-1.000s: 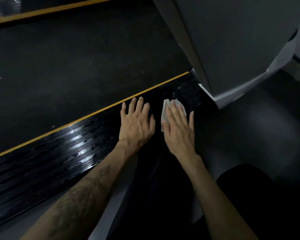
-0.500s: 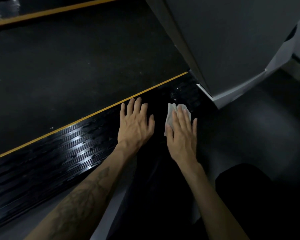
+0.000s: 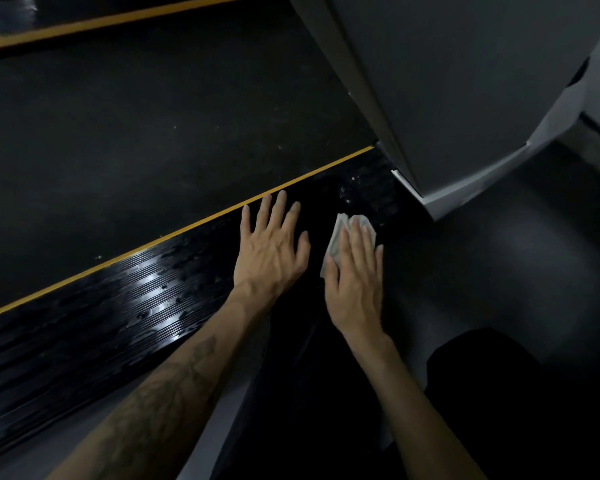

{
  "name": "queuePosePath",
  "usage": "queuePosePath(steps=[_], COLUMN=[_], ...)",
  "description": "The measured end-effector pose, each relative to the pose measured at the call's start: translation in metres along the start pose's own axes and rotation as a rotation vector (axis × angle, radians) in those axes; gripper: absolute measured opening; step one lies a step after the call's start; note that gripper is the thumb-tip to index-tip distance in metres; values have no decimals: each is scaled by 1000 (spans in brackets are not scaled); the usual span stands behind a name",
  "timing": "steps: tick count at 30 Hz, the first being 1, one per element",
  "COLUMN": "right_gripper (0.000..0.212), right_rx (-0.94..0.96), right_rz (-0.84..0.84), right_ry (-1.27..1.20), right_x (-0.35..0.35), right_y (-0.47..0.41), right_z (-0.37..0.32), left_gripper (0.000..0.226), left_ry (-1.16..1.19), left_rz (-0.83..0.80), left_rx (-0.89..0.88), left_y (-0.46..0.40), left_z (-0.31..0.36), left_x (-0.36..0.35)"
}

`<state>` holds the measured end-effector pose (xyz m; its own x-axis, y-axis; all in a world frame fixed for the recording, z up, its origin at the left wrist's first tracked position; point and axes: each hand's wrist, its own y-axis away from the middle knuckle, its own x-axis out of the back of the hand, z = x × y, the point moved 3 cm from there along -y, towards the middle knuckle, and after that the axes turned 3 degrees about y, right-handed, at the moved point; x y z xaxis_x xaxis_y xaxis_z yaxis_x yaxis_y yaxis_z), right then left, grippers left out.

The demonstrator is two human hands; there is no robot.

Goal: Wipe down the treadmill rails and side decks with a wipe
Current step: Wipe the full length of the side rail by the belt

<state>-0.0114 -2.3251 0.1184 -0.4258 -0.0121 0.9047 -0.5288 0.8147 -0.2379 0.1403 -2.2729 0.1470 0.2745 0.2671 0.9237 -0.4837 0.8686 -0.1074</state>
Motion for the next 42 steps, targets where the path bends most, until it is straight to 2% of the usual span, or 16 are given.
queuePosePath(steps=[5, 10, 16, 20, 22, 27, 33, 39, 42], right_gripper=[64, 62, 65, 63, 62, 65, 68, 68, 68], right_rx=[67, -30, 66, -32, -21, 118, -4, 127, 79], right_rz=[-80, -1, -90, -22, -10, -125, -92, -176, -155], right_ry=[97, 79, 100, 97, 92, 116, 154, 143, 173], right_x=[6, 5, 7, 8, 4, 6, 8, 6, 9], right_y=[-29, -7, -33, -22, -12, -39, -31, -52, -50], right_z=[16, 9, 12, 10, 1, 1, 2, -4, 3], left_gripper=[67, 67, 66, 67, 67, 67, 67, 67, 68], left_ry=[-12, -8, -22, -17, -14, -6, -6, 3, 6], left_rz=[-1, -4, -15, -15, -10, 6, 10, 2, 2], left_rx=[-7, -1, 0, 8, 6, 2, 6, 12, 13], left_y=[0, -1, -1, -2, -1, -2, -2, -3, -3], left_z=[-2, 0, -2, -1, 0, -1, 0, 0, 0], left_x=[-3, -3, -4, -3, -3, -3, -4, -4, -4])
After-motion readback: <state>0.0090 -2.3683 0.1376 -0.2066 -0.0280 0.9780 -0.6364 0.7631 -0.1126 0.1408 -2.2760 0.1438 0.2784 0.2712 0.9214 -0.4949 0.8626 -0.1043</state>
